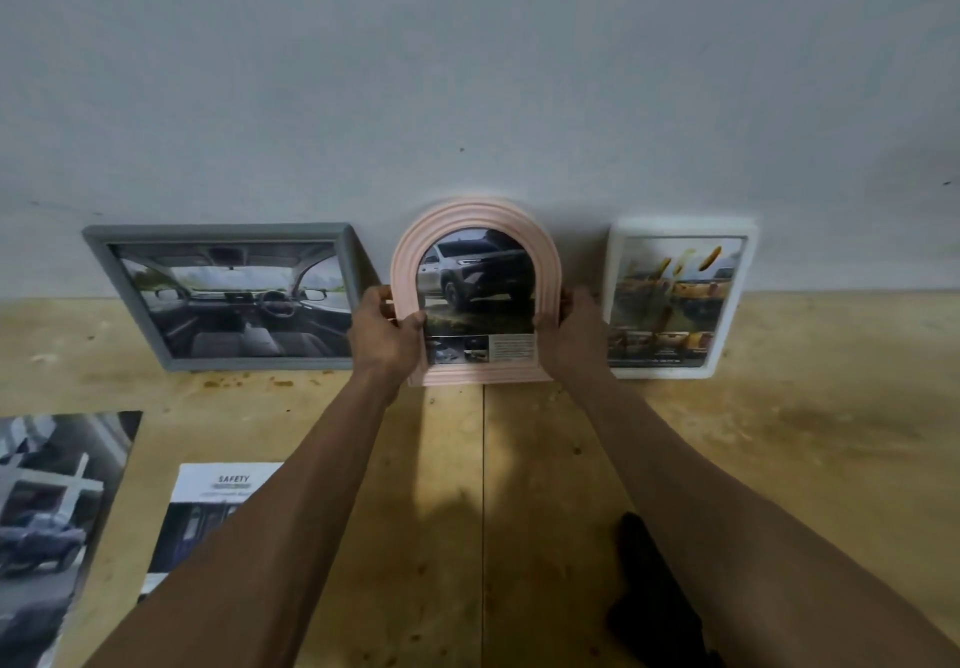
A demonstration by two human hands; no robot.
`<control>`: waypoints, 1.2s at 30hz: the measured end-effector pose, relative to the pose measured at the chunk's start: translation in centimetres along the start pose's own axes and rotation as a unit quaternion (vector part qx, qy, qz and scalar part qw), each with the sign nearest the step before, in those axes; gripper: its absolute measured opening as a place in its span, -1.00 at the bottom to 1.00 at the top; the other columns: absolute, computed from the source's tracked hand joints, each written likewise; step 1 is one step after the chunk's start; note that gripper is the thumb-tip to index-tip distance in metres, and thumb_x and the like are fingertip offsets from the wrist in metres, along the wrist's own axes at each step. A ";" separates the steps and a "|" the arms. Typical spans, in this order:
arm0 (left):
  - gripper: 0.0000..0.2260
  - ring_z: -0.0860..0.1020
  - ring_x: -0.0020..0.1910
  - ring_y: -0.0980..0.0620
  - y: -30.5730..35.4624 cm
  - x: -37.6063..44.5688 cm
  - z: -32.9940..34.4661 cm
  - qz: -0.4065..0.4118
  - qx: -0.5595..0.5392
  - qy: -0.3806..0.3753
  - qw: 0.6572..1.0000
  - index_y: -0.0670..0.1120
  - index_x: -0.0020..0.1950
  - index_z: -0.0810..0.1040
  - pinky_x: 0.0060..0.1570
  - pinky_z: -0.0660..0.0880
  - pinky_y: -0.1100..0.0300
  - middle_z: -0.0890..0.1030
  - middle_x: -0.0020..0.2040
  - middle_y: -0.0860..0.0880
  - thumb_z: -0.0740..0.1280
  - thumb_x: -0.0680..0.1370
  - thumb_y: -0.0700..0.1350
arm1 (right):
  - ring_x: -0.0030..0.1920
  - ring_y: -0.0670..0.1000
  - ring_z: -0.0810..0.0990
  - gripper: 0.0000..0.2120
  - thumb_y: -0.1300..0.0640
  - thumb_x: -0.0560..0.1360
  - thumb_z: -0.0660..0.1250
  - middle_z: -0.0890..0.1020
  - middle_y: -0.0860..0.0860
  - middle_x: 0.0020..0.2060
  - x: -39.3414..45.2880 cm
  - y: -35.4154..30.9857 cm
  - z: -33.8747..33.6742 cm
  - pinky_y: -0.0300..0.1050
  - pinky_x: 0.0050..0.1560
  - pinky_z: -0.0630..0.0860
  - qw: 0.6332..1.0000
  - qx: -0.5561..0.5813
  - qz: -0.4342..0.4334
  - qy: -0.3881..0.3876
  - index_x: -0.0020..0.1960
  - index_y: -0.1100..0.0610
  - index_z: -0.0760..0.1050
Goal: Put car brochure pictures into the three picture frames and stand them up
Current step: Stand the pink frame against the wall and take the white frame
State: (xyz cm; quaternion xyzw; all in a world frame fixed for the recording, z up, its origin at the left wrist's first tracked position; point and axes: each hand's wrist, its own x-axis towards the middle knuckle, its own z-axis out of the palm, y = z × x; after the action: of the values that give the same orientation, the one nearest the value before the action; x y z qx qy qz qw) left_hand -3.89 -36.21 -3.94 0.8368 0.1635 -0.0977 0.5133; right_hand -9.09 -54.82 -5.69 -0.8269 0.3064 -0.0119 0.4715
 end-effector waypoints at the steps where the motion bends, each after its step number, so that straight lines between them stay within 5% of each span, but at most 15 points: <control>1: -0.68 0.57 0.22 -0.13 0.0 0.3 0.2 0.001 0.002 0.000 1.000 -0.13 0.31 0.44 0.27 0.53 -0.14 0.60 0.23 -0.13 0.39 0.58 -0.22 | -0.01 -0.03 0.49 -0.73 0.21 0.58 0.29 0.54 0.06 0.06 0.2 0.0 0.1 -0.22 -0.12 0.40 1.000 -0.004 0.000 0.003 0.26 0.17 0.38; 12: -0.66 0.57 0.18 -0.06 -0.3 1.3 0.9 0.021 0.026 0.014 0.999 -0.16 0.33 0.44 0.25 0.55 -0.05 0.60 0.23 -0.13 0.39 0.58 -0.25 | 0.13 0.13 0.58 -0.72 0.22 0.56 0.33 0.57 0.13 0.13 1.1 0.6 1.0 -0.04 0.10 0.53 1.000 0.010 0.012 -0.007 0.23 0.19 0.36; 22: -0.57 0.55 0.14 -0.02 -0.7 1.1 1.0 0.017 0.030 0.004 0.999 -0.15 0.41 0.40 0.14 0.51 0.14 0.59 0.24 -0.10 0.42 0.56 -0.23 | 0.12 0.05 0.55 -0.70 0.24 0.56 0.32 0.56 0.10 0.12 0.8 0.5 0.9 -0.21 0.02 0.44 1.000 0.011 -0.003 -0.003 0.26 0.19 0.36; 28: -0.43 0.53 0.30 -0.09 -1.4 -1.6 -0.9 0.008 0.025 -0.014 1.000 -0.15 0.53 0.31 0.30 0.50 -0.01 0.52 0.37 -0.12 0.43 0.56 -0.20 | 0.11 0.01 0.55 -0.63 0.25 0.53 0.35 0.58 0.02 0.12 -1.9 0.1 0.0 -0.13 0.05 0.51 0.999 0.038 -0.008 0.037 0.31 0.13 0.39; 33: -0.51 0.55 0.22 -0.09 -3.0 -5.9 -4.6 0.034 0.022 -0.022 0.999 -0.12 0.47 0.38 0.25 0.53 -0.04 0.56 0.24 -0.09 0.43 0.57 -0.14 | 0.04 0.00 0.55 -0.60 0.20 0.55 0.33 0.53 0.00 0.03 -7.1 0.3 -1.7 -0.28 -0.15 0.46 0.997 0.027 -0.017 0.066 0.37 0.13 0.38; 36: -0.55 0.58 0.03 0.02 -4.7 -9.2 -6.8 0.051 0.023 -0.030 0.998 -0.10 0.44 0.43 0.16 0.57 0.00 0.55 0.03 0.02 0.43 0.57 -0.12 | -0.03 -0.03 0.57 -0.65 0.19 0.53 0.37 0.62 0.05 0.04 -11.6 1.4 -2.5 -0.21 -0.05 0.48 0.996 0.019 -0.029 0.077 0.31 0.13 0.47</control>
State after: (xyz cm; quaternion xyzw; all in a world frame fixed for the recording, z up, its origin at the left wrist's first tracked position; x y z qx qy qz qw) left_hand -14.20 -29.75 -1.63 0.8522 0.1028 -0.0997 0.5033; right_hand -19.97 -51.29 -2.31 -0.8229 0.3172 -0.0956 0.4616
